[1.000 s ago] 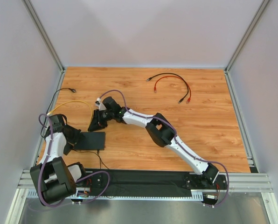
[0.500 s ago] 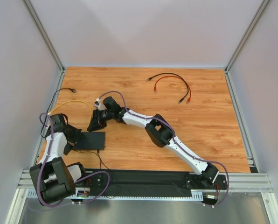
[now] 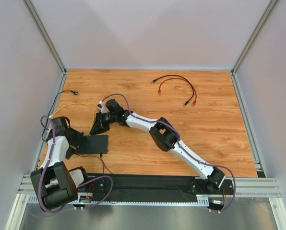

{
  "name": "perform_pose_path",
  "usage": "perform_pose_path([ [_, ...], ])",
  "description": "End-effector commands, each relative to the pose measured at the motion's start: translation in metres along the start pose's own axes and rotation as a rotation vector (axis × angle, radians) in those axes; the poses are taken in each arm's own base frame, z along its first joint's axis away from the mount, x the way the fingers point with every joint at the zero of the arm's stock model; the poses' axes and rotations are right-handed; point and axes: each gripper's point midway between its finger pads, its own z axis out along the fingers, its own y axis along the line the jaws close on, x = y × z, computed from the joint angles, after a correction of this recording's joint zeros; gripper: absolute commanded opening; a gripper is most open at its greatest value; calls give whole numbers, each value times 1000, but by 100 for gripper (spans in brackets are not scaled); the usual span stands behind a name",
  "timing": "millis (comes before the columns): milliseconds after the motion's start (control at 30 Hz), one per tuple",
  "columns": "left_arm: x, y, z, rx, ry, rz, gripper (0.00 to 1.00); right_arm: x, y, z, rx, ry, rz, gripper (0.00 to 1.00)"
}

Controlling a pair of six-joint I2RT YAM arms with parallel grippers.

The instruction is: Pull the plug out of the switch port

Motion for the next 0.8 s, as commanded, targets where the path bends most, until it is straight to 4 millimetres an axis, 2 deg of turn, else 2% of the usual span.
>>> perform_pose_path([
  [0, 15, 30, 4, -117, 38, 6, 9, 13, -17, 20, 41, 0, -51, 21],
  [167, 15, 31, 4, -124, 40, 8, 9, 8, -18, 23, 44, -29, -54, 10],
  [233, 13, 34, 3, -143, 28, 9, 9, 1, -11, 22, 30, -59, -84, 1],
  [333, 11, 42, 3, -180, 12, 19, 10, -10, -1, 19, 3, -123, -122, 0],
  [467, 13, 47, 4, -203, 20, 29, 10, -13, 5, 17, 0, -148, -133, 0],
  [533, 14, 51, 6, -221, 29, 37, 10, -17, -2, 15, 25, -183, -123, 0],
  [767, 16, 59, 12, -254, 52, 57, 9, -39, 22, 5, -34, -273, -81, 0],
])
